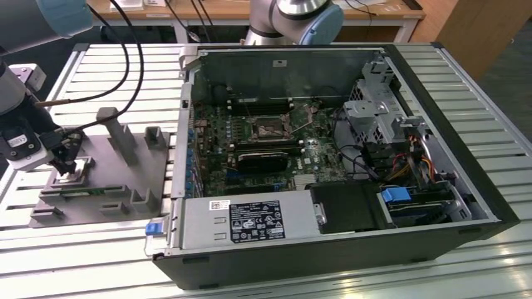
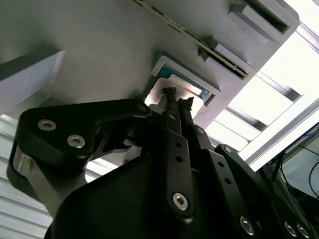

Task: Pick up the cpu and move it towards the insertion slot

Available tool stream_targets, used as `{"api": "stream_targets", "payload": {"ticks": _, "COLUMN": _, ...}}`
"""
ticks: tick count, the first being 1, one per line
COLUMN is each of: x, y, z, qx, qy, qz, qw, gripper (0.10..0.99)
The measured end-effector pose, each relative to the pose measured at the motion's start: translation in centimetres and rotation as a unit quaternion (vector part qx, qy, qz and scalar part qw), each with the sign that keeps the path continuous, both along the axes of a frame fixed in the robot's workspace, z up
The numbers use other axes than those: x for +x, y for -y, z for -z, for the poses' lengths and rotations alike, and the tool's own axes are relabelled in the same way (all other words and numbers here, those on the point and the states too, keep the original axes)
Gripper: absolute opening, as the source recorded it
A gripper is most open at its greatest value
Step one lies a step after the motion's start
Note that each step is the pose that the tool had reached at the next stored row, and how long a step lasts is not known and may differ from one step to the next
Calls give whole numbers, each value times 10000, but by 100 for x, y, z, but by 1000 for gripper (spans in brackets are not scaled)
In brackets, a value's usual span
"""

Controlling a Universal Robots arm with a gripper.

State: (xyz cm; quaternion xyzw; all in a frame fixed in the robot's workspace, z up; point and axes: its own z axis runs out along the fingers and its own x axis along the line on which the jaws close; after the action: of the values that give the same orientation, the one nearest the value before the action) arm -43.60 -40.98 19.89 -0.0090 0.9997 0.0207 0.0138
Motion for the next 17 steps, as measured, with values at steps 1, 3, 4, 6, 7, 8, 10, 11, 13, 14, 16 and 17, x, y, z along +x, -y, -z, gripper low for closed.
{"api": "stream_targets", "payload": {"ticks": 1, "x": 0, "y": 0, "z": 0, "qx": 0, "qy": 0, "qz": 0, "qw": 10000, "gripper": 231}}
{"api": "stream_targets", "payload": {"ticks": 3, "x": 0, "y": 0, "z": 0, "qx": 0, "qy": 0, "qz": 0, "qw": 10000, "gripper": 290}}
{"api": "stream_targets", "payload": {"ticks": 4, "x": -1, "y": 0, "z": 0, "qx": 0, "qy": 0, "qz": 0, "qw": 10000, "gripper": 349}}
{"api": "stream_targets", "payload": {"ticks": 6, "x": -1, "y": 0, "z": 0, "qx": 0, "qy": 0, "qz": 0, "qw": 10000, "gripper": 408}}
{"api": "stream_targets", "payload": {"ticks": 7, "x": -1, "y": 0, "z": 0, "qx": 0, "qy": 0, "qz": 0, "qw": 10000, "gripper": 467}}
{"api": "stream_targets", "payload": {"ticks": 8, "x": -1, "y": 0, "z": 0, "qx": 0, "qy": 0, "qz": 0, "qw": 10000, "gripper": 467}}
{"api": "stream_targets", "payload": {"ticks": 10, "x": -1, "y": 0, "z": 0, "qx": 0, "qy": 0, "qz": 0, "qw": 10000, "gripper": 525}}
{"api": "stream_targets", "payload": {"ticks": 11, "x": -1, "y": 0, "z": 0, "qx": 0, "qy": 0, "qz": 0, "qw": 10000, "gripper": 588}}
{"api": "stream_targets", "payload": {"ticks": 13, "x": -1, "y": 0, "z": 1, "qx": 0, "qy": 0, "qz": 0, "qw": 10000, "gripper": 588}}
{"api": "stream_targets", "payload": {"ticks": 14, "x": -1, "y": 0, "z": 3, "qx": 0, "qy": 0, "qz": 5, "qw": 10000, "gripper": 588}}
{"api": "stream_targets", "payload": {"ticks": 16, "x": -3, "y": -2, "z": 9, "qx": 1, "qy": 0, "qz": 32, "qw": 10000, "gripper": 588}}
{"api": "stream_targets", "payload": {"ticks": 17, "x": -4, "y": -5, "z": 15, "qx": 1, "qy": 1, "qz": 35, "qw": 10000, "gripper": 588}}
